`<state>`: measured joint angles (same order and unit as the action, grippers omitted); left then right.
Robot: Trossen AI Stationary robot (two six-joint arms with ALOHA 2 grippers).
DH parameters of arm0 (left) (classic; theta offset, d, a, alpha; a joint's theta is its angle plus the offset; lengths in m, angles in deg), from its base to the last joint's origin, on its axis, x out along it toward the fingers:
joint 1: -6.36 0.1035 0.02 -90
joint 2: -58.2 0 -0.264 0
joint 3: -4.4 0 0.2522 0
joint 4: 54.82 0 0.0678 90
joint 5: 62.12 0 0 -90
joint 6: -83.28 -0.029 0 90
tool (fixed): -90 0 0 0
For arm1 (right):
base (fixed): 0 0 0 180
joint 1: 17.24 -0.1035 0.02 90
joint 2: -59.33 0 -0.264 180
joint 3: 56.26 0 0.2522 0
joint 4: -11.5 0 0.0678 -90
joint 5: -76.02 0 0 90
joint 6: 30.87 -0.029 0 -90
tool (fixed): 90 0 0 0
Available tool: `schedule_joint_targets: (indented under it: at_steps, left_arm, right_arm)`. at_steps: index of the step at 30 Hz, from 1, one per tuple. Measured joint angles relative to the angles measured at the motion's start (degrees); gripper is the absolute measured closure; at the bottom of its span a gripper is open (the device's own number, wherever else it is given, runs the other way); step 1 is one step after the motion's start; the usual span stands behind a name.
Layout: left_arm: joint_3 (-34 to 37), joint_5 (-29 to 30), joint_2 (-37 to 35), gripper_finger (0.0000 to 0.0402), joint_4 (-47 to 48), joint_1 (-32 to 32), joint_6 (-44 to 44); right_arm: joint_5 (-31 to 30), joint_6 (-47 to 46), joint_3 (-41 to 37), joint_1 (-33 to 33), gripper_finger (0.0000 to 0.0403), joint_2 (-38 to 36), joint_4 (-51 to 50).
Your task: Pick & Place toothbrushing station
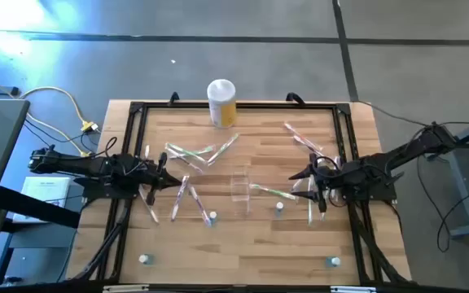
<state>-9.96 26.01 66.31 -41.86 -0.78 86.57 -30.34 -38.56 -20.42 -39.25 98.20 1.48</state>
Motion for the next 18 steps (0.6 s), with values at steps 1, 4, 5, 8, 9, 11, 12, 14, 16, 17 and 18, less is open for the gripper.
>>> schedule_joint_targets:
  at_steps: [1,4,5,8,9,11,12,14,16,17,18]
  left_arm:
    - [0.02,0.01,0.01,0.0396,0.0,0.0,0.0]
    - [0.01,0.0,0.01,0.0396,0.0,0.0,0.0]
    - [0.01,0.01,0.0,0.0396,0.0,0.0,0.0]
    - [0.01,0.01,0.01,0.0396,0.0,0.0,-0.05]
    - [0.0,0.0,0.0,0.0396,0.0,0.0,-0.09]
    - [0.02,0.0,0.01,0.0396,0.0,0.0,-0.18]
    - [0.02,0.02,0.01,0.0396,0.0,0.0,-0.2]
    - [0.0,0.02,0.01,0.0396,0.0,0.0,-0.2]
    - [0.01,0.02,0.01,0.0396,0.0,0.0,-0.2]
    - [0.0,0.02,0.0,0.0396,0.0,0.0,-0.2]
    - [0.01,0.05,-0.01,0.0396,0.0,0.0,-0.2]
  right_arm:
    - [0.0,0.0,0.0,0.0,0.018,0.0,-0.07]
    - [0.0,0.0,0.0,0.0,0.018,0.0,-0.08]
    - [0.0,0.0,0.0,0.0,0.018,0.0,-0.08]
    - [0.16,-0.1,0.0,0.02,0.018,0.0,-0.08]
    - [0.33,-0.31,0.0,0.0,0.018,0.0,-0.1]
    - [1.16,-1.12,0.0,0.0,0.018,0.0,-0.1]
    - [1.68,-1.31,0.0,0.01,0.018,-0.02,-0.1]
    - [1.95,-1.49,0.0,0.0,0.018,-0.02,-0.1]
    - [1.94,-1.48,0.0,0.02,0.018,-0.02,-0.1]
    - [2.06,-1.34,0.0,0.0,0.018,-0.02,-0.1]
    - [2.54,-1.19,0.0,0.02,0.018,-0.02,-0.08]
